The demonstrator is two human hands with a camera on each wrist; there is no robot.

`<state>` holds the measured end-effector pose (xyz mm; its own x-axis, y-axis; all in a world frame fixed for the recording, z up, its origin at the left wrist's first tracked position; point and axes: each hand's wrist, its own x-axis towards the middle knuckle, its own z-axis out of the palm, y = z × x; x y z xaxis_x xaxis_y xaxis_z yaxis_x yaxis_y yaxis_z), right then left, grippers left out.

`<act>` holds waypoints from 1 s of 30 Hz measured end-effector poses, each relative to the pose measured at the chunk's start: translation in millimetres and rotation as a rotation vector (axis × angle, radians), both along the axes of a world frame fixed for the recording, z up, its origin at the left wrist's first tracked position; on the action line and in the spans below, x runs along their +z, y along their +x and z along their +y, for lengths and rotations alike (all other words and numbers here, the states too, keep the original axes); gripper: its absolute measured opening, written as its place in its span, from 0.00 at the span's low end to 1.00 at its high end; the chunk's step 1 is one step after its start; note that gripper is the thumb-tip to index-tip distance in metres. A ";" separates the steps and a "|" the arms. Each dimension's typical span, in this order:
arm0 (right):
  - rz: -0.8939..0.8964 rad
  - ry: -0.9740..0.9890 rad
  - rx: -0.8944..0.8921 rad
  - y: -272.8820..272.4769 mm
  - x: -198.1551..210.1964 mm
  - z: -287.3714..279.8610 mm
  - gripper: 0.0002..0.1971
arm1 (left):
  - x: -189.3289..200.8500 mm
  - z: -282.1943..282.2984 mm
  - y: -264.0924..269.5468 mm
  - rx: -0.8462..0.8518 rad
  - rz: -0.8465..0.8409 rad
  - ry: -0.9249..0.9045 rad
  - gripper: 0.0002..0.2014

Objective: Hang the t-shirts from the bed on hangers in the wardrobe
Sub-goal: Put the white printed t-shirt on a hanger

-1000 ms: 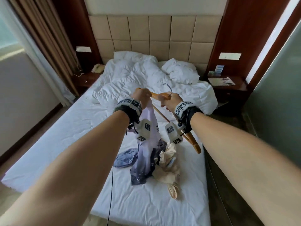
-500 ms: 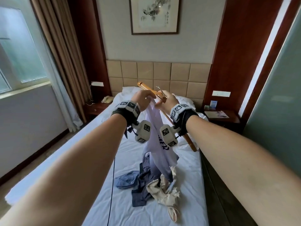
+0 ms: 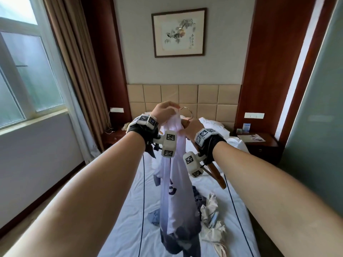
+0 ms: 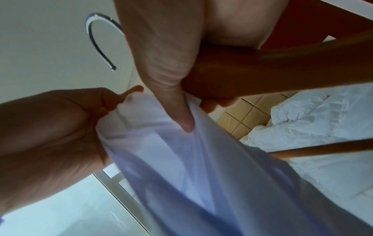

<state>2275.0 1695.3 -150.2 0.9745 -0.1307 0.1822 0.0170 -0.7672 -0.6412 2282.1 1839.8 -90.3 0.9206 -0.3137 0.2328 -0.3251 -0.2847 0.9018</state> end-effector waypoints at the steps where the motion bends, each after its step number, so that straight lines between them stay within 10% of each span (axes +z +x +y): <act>1: 0.007 0.010 -0.006 0.9 -0.4 6.1 0.11 | 0.9 6.2 1.7 0.031 -0.037 0.050 0.15; 7: -0.038 0.013 0.005 -3.0 9.0 23.8 0.15 | -4.2 44.0 11.7 0.099 -0.052 0.382 0.10; 12: -0.067 0.082 0.015 2.6 8.8 38.4 0.15 | -26.2 68.5 49.1 0.232 0.028 0.870 0.44; 16: 0.026 0.041 0.038 6.5 6.4 45.6 0.22 | -19.1 82.4 32.3 0.279 0.136 0.558 0.19; 30: -0.116 0.325 -0.026 23.4 21.0 53.5 0.18 | -9.4 90.1 58.2 0.246 0.311 0.227 0.10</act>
